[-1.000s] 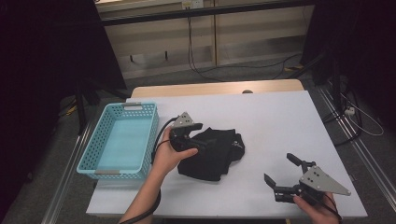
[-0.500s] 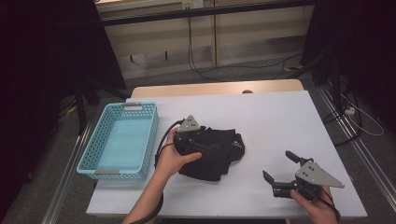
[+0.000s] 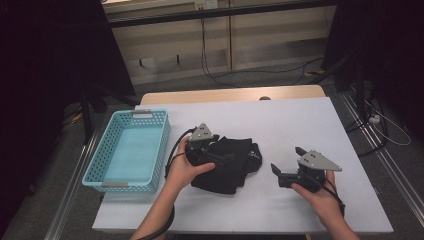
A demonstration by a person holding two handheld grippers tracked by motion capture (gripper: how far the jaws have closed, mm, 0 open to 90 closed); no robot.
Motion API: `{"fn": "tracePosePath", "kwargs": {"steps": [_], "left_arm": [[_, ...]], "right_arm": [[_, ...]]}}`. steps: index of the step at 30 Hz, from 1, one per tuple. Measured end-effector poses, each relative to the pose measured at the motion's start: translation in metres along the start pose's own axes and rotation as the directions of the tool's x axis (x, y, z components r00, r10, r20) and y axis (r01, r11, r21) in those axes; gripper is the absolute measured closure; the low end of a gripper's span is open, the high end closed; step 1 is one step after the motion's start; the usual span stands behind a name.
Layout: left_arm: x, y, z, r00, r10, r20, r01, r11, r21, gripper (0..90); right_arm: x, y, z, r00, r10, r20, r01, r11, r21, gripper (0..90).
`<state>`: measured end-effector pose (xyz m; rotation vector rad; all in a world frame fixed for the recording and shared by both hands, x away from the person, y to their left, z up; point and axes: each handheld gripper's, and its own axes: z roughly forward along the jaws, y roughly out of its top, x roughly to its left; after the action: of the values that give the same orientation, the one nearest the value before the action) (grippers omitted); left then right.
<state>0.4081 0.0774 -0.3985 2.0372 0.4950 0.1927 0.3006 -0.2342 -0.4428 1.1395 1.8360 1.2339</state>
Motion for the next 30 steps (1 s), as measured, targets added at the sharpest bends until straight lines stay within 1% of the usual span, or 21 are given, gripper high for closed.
{"fn": "tracePosePath", "kwargs": {"steps": [1,6,9,12,16,17,20,22,24,25,29,30], "left_arm": [[0.0,0.0,0.0,1.0,-0.004,-0.001,0.004,1.0,-0.005,11.6],[0.002,-0.001,-0.001,0.9999,-0.003,-0.011,0.003,0.9999,-0.013,11.5],[0.003,-0.002,0.0,0.9998,-0.007,-0.017,0.006,0.9999,-0.011,11.4],[0.003,-0.003,0.0,0.9997,-0.004,-0.024,0.004,1.0,-0.004,11.3],[0.003,-0.001,-0.002,0.9996,0.0,-0.027,-0.001,0.9999,-0.011,11.3],[0.003,-0.001,-0.002,0.9996,-0.003,-0.027,0.002,0.9999,-0.015,11.3],[0.003,0.0,-0.003,0.9996,-0.001,-0.029,0.0,0.9998,-0.02,11.2],[0.003,-0.001,-0.003,0.9995,-0.007,-0.031,0.006,0.9997,-0.023,10.9],[0.003,-0.001,-0.003,0.9994,-0.002,-0.035,0.001,0.9998,-0.018,10.9],[0.003,-0.001,-0.003,0.9993,-0.003,-0.037,0.002,0.9998,-0.021,10.8],[0.003,-0.001,-0.001,0.9993,-0.002,-0.038,0.001,0.9998,-0.02,10.7],[0.003,-0.001,0.0,0.9993,-0.003,-0.038,0.003,0.9998,-0.021,10.8]], "right_arm": [[0.0,0.001,0.003,1.0,-0.003,0.002,0.003,1.0,0.004,2.5],[0.002,0.002,0.016,0.9996,0.026,-0.004,-0.026,0.999,0.034,2.2],[0.004,0.001,0.02,0.9999,0.015,-0.006,-0.014,0.998,0.054,2.1],[0.005,0.001,0.025,0.9997,0.025,-0.006,-0.025,0.997,0.067,2.1],[0.005,0.002,0.031,0.9993,0.038,0.001,-0.038,0.997,0.062,2.3],[0.005,0.002,0.032,0.9991,0.042,0.001,-0.042,0.997,0.061,2.3],[0.008,0.002,0.033,0.9996,0.028,-0.003,-0.028,0.997,0.07,2.3],[0.009,0.002,0.034,0.9995,0.029,-0.009,-0.028,0.997,0.069,2.2],[0.009,0.003,0.034,0.9995,0.03,-0.001,-0.03,0.997,0.069,2.2],[0.009,0.003,0.034,0.9996,0.029,-0.004,-0.028,0.997,0.068,2.1],[0.007,0.002,0.036,0.9995,0.031,0.009,-0.031,0.996,0.084,2.2],[0.007,0.003,0.037,0.9991,0.04,0.011,-0.041,0.996,0.085,2.3]]}}
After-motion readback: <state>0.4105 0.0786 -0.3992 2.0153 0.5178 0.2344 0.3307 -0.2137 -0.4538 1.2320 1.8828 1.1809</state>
